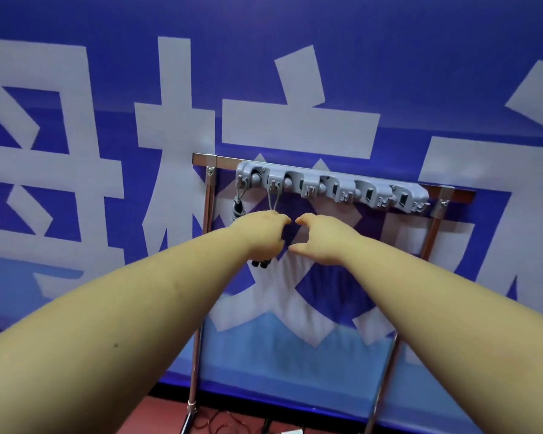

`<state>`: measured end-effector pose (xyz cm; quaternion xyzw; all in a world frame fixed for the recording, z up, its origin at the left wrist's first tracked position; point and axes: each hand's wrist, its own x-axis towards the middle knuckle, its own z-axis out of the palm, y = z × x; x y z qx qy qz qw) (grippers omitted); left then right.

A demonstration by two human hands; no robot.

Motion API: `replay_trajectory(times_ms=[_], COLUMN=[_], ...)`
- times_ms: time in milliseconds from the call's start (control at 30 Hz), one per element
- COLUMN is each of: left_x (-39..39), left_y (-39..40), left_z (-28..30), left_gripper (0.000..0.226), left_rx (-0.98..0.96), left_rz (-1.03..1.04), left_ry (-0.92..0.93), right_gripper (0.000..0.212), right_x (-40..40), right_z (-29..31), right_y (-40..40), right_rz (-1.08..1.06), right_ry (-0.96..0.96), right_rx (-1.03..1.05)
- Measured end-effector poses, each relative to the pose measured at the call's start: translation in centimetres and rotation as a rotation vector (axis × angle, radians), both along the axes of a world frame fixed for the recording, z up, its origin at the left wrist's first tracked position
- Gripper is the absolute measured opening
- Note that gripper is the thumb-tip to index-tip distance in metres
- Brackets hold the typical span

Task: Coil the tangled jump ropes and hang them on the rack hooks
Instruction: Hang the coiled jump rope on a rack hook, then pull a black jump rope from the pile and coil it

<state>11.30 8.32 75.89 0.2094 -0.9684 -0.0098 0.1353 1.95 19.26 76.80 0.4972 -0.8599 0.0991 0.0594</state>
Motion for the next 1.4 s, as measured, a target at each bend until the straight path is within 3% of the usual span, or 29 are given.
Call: replay_trajectory(times_ms=[233,533,700,1033,1400], left_x=[1.6,-0.1,-1.2,-3.0,-5.8], left_y=[3.3,2.8,0.4,-1.9,-3.4], left_z=[-8.7,-25.3,-34.1,-50.6,-62.7], left_gripper=[0.054,0.055,0.053,0.049,0.044], left_rx=[0.032,0.152,0.255,0.389,0.500], left_rz=[-0.019,0.014,0.069,0.096,0.104], left_ry=[-0.059,-0.234,-0.336,-0.573,-0.755], right_gripper=[0.062,0.066,0.074,0.068,0.064], right_x=[1.1,-1.5,-3.4,-5.5,-6.1], right_z=[-7.7,-24.9,-33.1,-49.1,-61.9], right_y=[3.6,3.9,2.5,1.4,-0.9], right_rz=[0.018,0.033,0.015,0.012,-0.008], right_ry=[0.004,-0.028,-0.130,-0.329,-0.493], right_rx=[0.067,0.310,0.381,0.558,0.651])
